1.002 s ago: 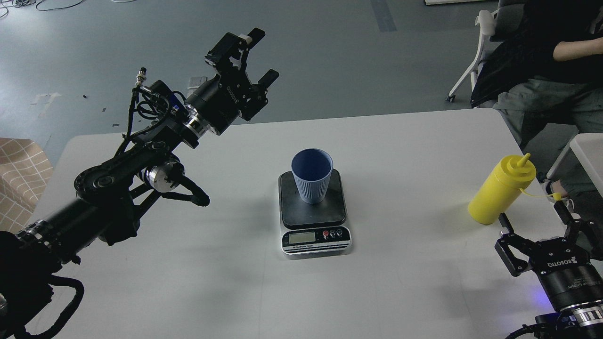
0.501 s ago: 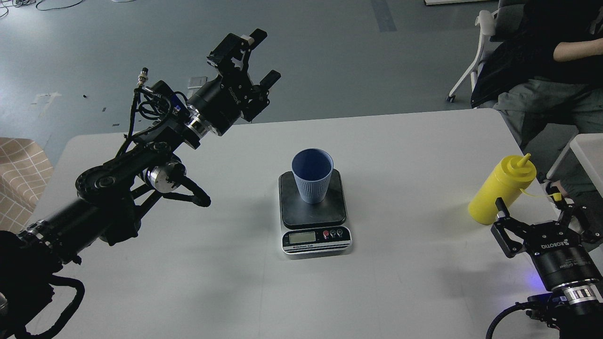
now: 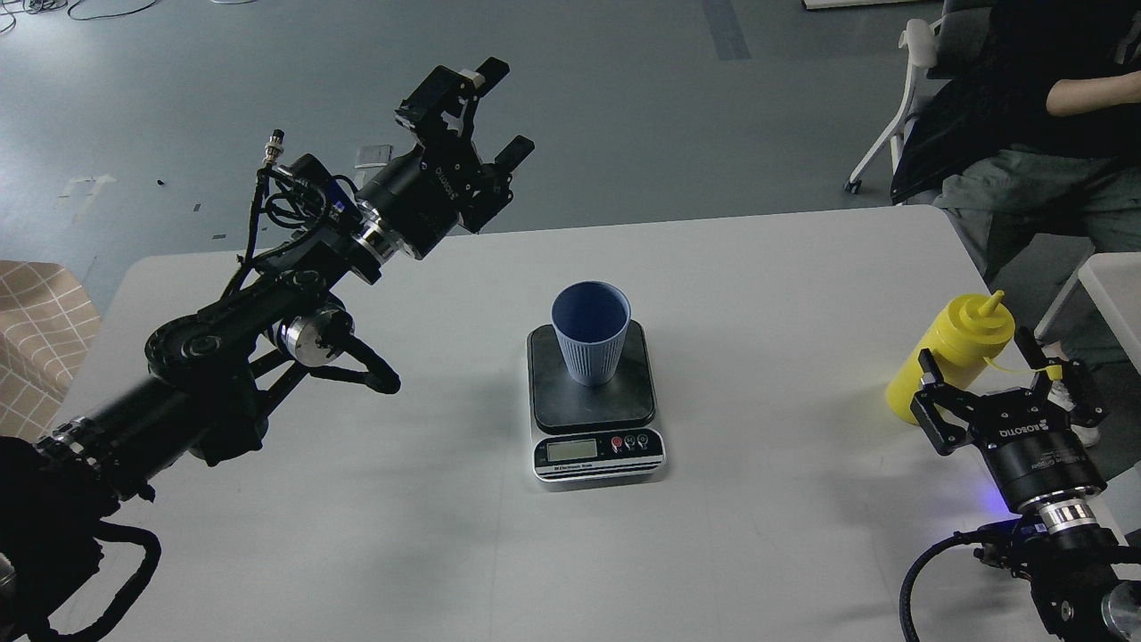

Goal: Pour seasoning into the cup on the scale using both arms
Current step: 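Close the right gripper around the yellow bottle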

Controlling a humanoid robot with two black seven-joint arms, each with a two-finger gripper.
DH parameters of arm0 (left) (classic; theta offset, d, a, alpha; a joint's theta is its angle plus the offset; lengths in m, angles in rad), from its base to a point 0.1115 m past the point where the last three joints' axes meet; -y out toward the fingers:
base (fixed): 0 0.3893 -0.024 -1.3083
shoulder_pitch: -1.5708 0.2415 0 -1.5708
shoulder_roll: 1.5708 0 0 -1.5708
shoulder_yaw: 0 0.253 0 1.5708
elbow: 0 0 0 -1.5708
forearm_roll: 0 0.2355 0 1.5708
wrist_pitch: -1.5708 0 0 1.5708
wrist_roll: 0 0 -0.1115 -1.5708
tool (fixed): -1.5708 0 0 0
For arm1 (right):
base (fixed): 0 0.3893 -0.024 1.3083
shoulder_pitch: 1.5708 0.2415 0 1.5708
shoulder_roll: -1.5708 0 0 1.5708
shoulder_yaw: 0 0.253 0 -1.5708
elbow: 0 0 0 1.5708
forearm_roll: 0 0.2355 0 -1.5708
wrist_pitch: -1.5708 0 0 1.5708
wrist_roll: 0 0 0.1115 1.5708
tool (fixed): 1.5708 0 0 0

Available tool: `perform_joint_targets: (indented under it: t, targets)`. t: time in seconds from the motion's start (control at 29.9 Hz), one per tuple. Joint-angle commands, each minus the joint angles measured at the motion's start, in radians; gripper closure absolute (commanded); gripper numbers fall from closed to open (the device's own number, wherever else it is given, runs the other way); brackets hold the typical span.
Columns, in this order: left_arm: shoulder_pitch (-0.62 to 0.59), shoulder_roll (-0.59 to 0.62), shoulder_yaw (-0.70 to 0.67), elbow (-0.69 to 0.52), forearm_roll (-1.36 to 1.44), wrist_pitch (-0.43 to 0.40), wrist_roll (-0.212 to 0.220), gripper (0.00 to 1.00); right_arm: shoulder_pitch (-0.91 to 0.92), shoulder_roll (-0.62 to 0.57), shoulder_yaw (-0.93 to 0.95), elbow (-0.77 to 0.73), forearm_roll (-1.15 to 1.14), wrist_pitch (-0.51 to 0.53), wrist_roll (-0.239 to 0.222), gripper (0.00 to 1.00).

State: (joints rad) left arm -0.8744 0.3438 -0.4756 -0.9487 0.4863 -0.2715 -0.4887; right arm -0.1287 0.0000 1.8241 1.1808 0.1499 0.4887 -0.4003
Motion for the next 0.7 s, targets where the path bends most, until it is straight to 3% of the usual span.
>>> perform_joint_targets:
  t: [0.0,0.17,0.4,0.5,0.53,0.57,0.67]
  targets:
    - [-0.002,0.0,0.0,-0.002,0.0,0.0,0.0,0.02,0.027,0.0,0.001,-0.044,-0.021,0.0,0.0,0.0]
    - [-0.002,0.0,0.002,-0.002,0.0,0.0,0.0,0.02,0.053,0.0,0.001,-0.102,-0.047,0.0,0.003,0.0]
    - [0.0,0.0,0.003,-0.002,0.002,0.0,0.0,0.02,0.075,0.0,0.0,-0.118,-0.102,0.0,0.054,0.01]
    - [0.0,-0.002,0.003,-0.002,0.003,0.0,0.0,0.02,0.086,0.0,-0.002,-0.119,-0.142,0.0,0.09,0.15]
    - [0.002,0.0,0.006,-0.002,0.008,0.0,0.0,0.02,0.087,0.0,-0.002,-0.118,-0.163,0.0,0.103,0.34]
    - [0.002,0.0,0.008,-0.002,0.008,0.0,0.0,0.02,0.086,0.0,-0.002,-0.116,-0.173,0.0,0.107,0.43]
    - [0.003,0.0,0.015,-0.002,0.015,0.0,0.0,0.02,0.089,0.0,-0.003,-0.116,-0.202,0.0,0.129,0.54]
